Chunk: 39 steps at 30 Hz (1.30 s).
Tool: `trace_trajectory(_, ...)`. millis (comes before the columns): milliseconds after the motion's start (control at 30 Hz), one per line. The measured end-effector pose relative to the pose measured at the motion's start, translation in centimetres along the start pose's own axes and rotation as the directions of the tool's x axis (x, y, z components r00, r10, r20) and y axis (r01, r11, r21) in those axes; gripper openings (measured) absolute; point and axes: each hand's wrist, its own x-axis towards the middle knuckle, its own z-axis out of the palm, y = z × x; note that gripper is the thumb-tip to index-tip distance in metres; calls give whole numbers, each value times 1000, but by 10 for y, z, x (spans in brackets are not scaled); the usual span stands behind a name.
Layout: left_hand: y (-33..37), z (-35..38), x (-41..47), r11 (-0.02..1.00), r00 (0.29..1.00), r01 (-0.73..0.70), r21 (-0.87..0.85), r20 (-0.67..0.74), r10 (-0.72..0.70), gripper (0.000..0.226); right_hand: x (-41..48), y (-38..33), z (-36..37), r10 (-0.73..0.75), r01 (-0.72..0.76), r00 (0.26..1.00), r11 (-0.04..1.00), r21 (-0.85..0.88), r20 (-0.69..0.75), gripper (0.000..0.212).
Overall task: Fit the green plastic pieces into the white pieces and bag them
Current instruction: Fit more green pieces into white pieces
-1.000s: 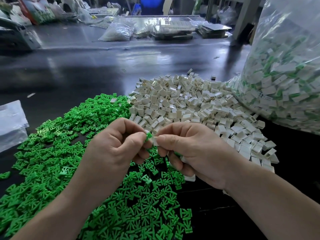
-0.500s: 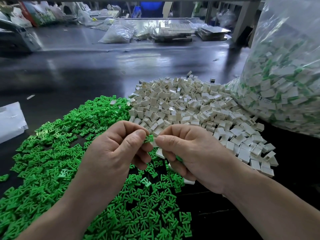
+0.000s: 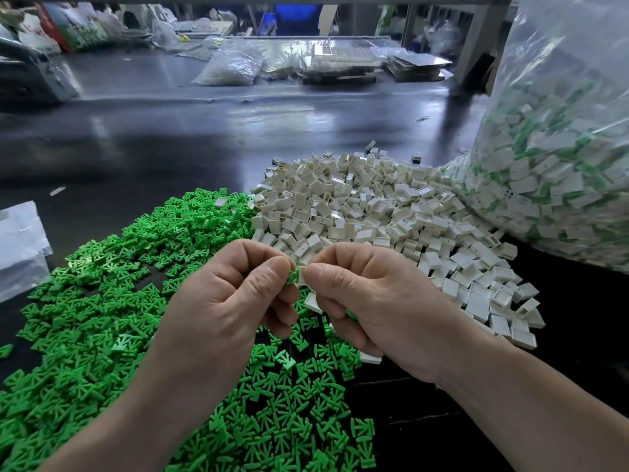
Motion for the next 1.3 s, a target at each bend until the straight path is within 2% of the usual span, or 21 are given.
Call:
trace_trajectory(100, 3, 2, 1, 968, 987, 132, -212, 119, -108, 31, 0, -1, 0, 25, -25, 999, 999, 45, 20, 21)
trace_trajectory(200, 6, 8, 0, 856, 946, 280, -433, 278, -169, 34, 0, 0, 0, 55, -60, 998, 993, 104, 44, 23)
trace_trajectory(333, 5, 13, -2, 754, 931, 351, -556, 293, -217, 31, -1, 0, -2, 95, -112, 991, 973, 203, 89, 17)
trace_trajectory(433, 5, 14, -2, 716, 925, 370, -592, 310, -221, 25, -1, -1, -2, 99, -126, 986, 969, 215, 132, 17)
trace_trajectory(500, 3, 14, -3, 710, 925, 366, -601, 317, -208, 34, 0, -1, -2, 105, -133, 985, 968, 211, 139, 20)
trace_trajectory(667, 0, 16, -2, 703, 933, 344, -623, 313, -179, 39, 1, 1, 1, 135, -169, 981, 949, 268, 141, 49)
trace_trajectory(900, 3, 11, -1, 710, 915, 380, -593, 351, -197, 36, -2, 0, 1, 117, -153, 981, 956, 250, 153, 30)
trace_trajectory(1167, 6, 11, -2, 751, 932, 342, -565, 304, -195, 35, 0, 2, 4, 122, -157, 982, 951, 267, 145, 48)
trace_trajectory(1300, 8, 12, -2, 756, 935, 337, -561, 291, -201, 35, 0, 3, 6, 114, -154, 982, 946, 286, 151, 31)
